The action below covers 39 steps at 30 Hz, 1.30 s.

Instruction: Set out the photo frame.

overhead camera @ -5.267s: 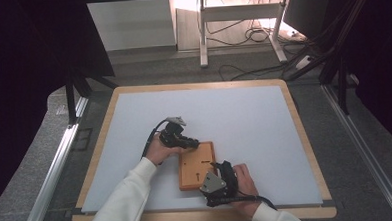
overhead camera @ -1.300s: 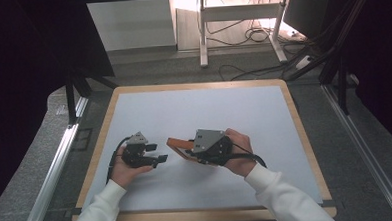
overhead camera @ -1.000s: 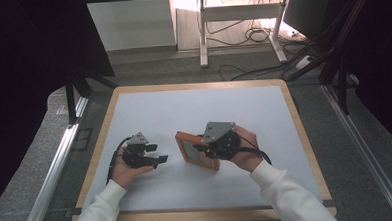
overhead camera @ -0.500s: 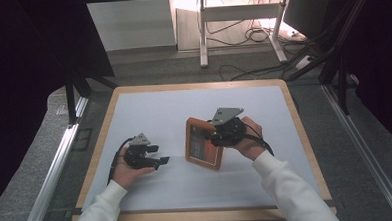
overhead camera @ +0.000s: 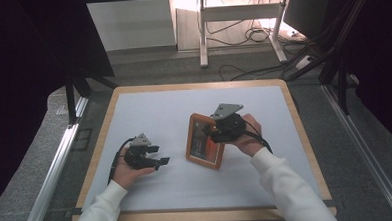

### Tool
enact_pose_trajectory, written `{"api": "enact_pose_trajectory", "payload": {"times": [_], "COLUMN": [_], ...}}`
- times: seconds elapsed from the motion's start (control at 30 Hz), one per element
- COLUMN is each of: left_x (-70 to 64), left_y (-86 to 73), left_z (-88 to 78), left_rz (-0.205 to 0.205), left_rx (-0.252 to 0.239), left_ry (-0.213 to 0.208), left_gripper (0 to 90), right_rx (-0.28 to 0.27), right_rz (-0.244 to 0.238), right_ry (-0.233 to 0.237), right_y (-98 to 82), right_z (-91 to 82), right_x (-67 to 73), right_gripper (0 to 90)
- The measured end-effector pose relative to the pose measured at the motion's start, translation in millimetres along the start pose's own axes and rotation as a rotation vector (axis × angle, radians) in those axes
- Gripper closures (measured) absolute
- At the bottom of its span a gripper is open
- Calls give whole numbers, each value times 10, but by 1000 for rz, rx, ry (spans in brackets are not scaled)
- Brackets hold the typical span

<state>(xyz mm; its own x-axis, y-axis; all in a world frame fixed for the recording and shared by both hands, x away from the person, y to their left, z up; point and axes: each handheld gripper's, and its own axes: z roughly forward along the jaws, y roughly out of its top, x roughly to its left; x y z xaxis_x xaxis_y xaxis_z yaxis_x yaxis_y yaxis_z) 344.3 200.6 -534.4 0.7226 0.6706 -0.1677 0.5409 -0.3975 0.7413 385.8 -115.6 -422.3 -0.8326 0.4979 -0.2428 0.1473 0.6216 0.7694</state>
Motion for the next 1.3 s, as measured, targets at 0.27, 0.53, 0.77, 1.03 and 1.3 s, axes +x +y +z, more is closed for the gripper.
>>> {"api": "enact_pose_trajectory", "payload": {"times": [0.27, 0.53, 0.77, 1.03, 1.3], "left_x": [-10, -12, -40, -78, -112], "left_y": [1, 4, 19, 37, 78], "left_z": [0, -4, 1, 49, 99], "left_rz": [0, 0, 18, 24, 21], "left_rx": [0, 0, 6, 17, 12], "left_ry": [2, 3, -4, -1, -1], "left_gripper": [290, 291, 356, 344, 362], "right_rx": [-59, -102, -129, -85, -51], "right_rz": [94, 175, 231, 285, 315], "right_ry": [-24, -22, -29, -39, -34], "right_y": [-52, -212, -492, -924, -1145], "right_z": [-156, -388, -593, -680, -615], "right_x": [26, 45, 100, 168, 177], "right_gripper": [272, 239, 231, 231, 231]}}
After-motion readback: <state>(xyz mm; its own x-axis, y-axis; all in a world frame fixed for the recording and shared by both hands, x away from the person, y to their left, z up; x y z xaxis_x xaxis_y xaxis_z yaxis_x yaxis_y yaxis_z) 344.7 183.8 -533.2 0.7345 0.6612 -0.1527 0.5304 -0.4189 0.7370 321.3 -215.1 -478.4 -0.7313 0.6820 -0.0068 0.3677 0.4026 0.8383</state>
